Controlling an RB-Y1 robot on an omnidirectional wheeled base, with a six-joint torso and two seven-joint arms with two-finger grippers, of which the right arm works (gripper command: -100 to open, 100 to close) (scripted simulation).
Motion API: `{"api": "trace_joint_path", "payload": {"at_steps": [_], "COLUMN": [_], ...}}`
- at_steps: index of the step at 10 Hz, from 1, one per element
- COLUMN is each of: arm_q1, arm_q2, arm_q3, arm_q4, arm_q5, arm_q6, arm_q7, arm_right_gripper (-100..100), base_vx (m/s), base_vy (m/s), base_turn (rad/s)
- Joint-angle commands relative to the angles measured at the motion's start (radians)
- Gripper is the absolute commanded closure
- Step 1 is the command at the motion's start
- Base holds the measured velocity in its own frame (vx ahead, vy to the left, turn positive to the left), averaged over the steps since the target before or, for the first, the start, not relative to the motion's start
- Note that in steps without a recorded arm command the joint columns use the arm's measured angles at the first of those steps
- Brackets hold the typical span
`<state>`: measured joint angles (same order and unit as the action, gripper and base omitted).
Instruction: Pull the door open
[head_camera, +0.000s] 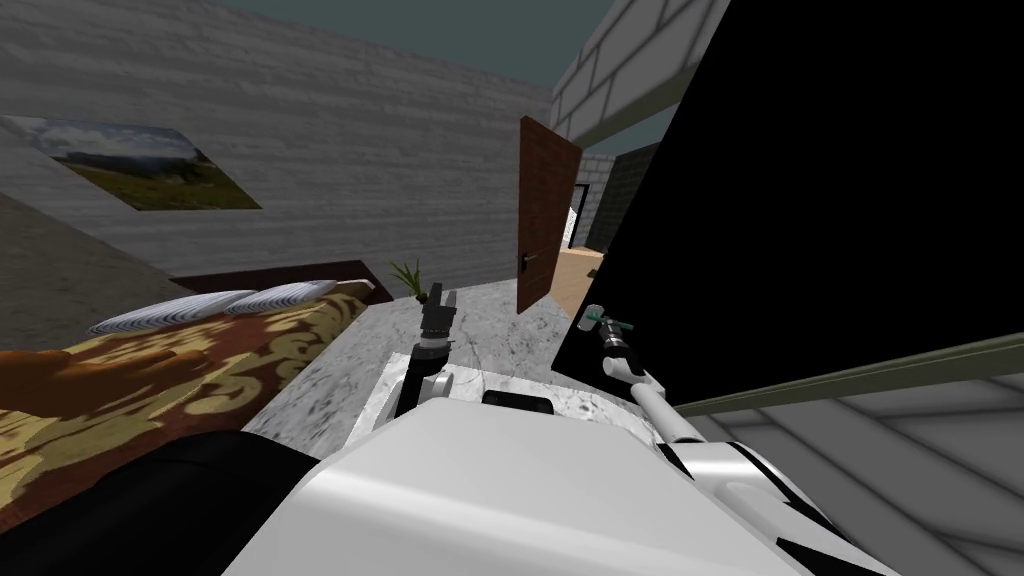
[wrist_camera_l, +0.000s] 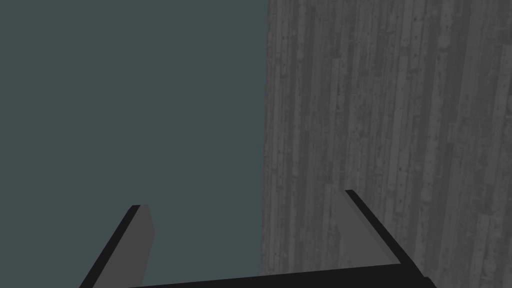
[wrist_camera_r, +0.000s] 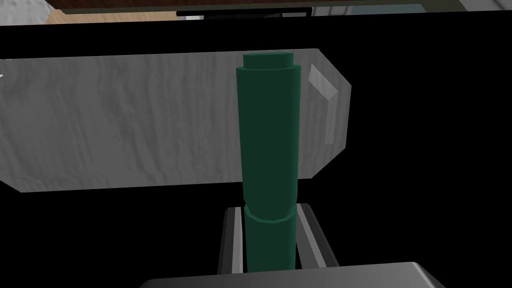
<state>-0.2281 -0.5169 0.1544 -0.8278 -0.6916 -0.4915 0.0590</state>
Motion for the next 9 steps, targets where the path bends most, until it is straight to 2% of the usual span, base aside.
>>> {"api": "trace_joint_path", "payload": {"at_steps": [1,5,6,7,9], "arm_q1": [0.004,0.016,0.012,0.041,0.065], "arm_q2": [-0.009,-0.026,-0.021,-0.049,-0.076], "arm_q3": [0.021,0.054,0.053,0.09,0.123], "arm_q4": [-0.006,-0.027,-0.021,-0.061,-0.097], "arm_q5": [0.002,0.002,0.003,0.007,0.01], "arm_q6": [-0.007,-0.012,-0.011,-0.024,-0.036], "arm_q7": [-0.016,-0.041,-0.038,-0.064,-0.088], "arm_right_gripper": [100,100,100,100,100], "base_vx": [-0.193,-0.181,-0.067,-0.077,-0.101], "base_vy": [-0.071,-0.059,-0.019,-0.004,-0.012], "base_turn": [0.116,0.082,0.03,-0.024,-0.041]}}
